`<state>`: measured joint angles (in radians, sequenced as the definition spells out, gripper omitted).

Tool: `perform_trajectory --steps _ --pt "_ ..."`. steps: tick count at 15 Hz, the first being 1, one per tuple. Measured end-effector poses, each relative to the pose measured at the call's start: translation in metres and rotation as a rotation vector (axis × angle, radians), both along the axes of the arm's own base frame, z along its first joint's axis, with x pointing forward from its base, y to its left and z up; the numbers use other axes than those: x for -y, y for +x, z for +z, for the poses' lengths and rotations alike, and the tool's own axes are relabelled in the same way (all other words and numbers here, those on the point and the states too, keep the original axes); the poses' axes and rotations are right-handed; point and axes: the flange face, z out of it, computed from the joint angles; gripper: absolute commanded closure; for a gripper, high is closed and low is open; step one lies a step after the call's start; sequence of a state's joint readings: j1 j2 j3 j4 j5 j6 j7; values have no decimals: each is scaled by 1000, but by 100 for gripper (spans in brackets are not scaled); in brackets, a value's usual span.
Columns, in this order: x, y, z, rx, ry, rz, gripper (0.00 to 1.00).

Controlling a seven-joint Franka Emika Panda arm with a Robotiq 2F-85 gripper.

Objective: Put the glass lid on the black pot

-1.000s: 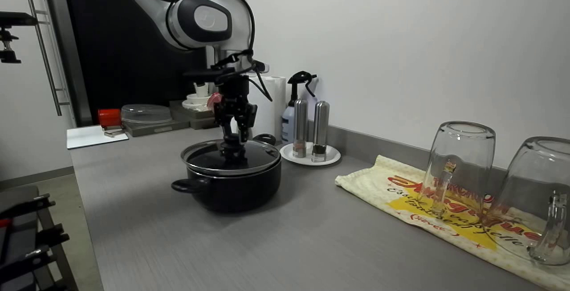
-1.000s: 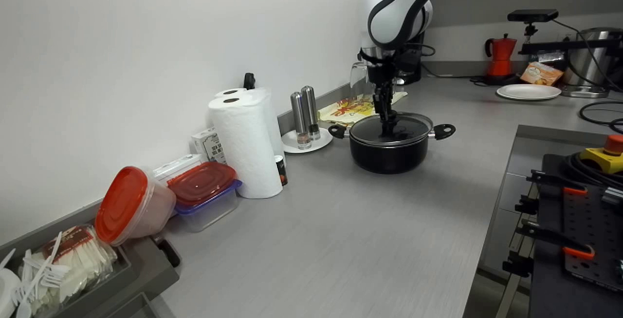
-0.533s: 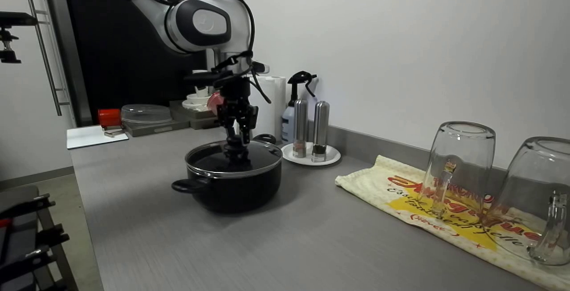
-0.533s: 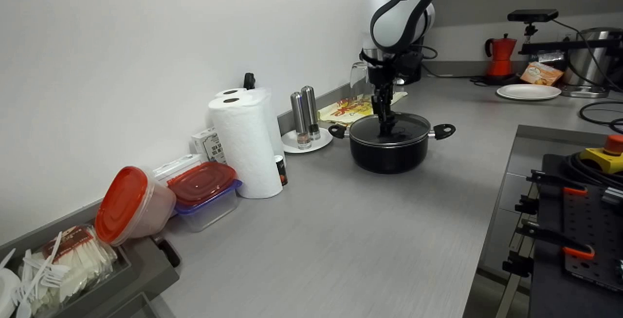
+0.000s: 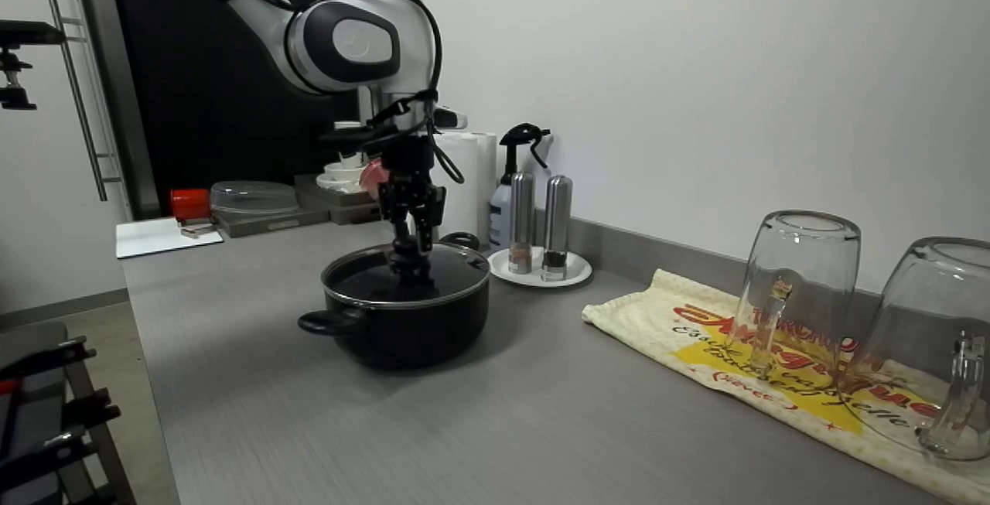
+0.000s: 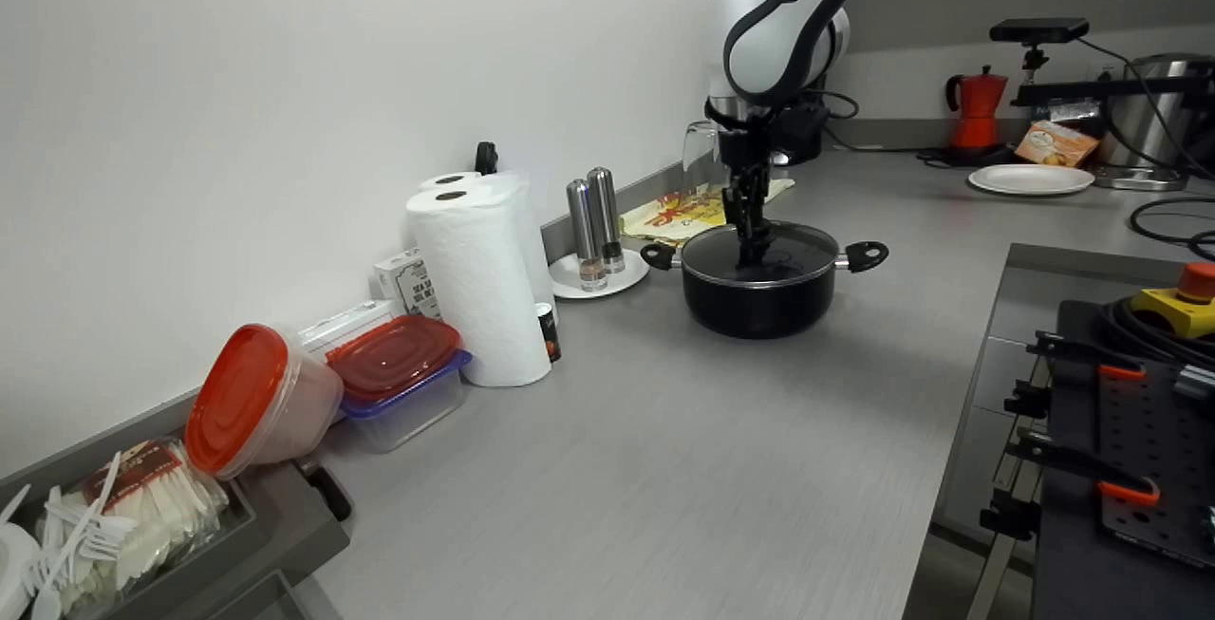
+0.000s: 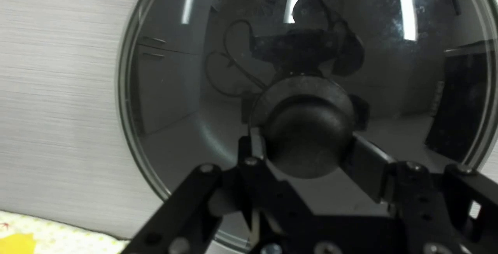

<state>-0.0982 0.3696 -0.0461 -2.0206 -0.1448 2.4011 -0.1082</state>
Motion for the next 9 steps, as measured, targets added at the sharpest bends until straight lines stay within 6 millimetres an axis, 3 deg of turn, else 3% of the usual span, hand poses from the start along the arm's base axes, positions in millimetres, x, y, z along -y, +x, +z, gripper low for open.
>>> perform_trajectory --steps 1,4,9 --pt "0 -1 -1 -1 10 -8 47" --pt "0 -1 1 -3 35 -26 26" --pt "-3 -1 1 -3 39 -25 24"
